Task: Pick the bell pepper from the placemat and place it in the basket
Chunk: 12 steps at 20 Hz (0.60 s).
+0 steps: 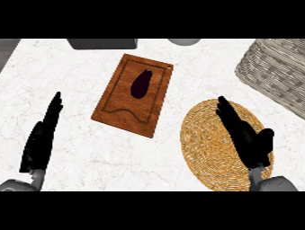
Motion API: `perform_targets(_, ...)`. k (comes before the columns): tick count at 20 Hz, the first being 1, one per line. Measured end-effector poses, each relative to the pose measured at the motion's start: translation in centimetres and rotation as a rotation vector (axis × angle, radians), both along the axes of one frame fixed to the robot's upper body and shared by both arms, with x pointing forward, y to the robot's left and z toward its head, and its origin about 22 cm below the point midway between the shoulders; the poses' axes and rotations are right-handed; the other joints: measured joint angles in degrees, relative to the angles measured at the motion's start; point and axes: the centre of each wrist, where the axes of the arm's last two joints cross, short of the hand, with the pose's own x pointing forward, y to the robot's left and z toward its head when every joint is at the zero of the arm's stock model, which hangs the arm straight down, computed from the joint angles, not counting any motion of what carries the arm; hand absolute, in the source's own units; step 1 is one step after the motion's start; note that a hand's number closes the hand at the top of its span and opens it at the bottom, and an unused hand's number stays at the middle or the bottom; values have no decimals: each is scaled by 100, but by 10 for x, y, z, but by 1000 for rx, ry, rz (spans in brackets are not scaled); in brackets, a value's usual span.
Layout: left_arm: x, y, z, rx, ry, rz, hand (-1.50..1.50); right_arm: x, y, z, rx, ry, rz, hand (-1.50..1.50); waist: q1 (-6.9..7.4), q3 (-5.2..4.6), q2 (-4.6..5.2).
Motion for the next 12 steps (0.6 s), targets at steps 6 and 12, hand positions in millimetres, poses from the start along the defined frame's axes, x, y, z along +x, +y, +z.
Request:
perform_targets(6, -13, -2, -32, -137, 226, 30, 0, 35, 2, 49, 140, -212, 223, 150, 143, -33, 59)
perform_targets(12, -28, 14, -49, -241, 367, 28, 0, 26, 29, 58, 85, -384, 598, -150, 147, -30, 13)
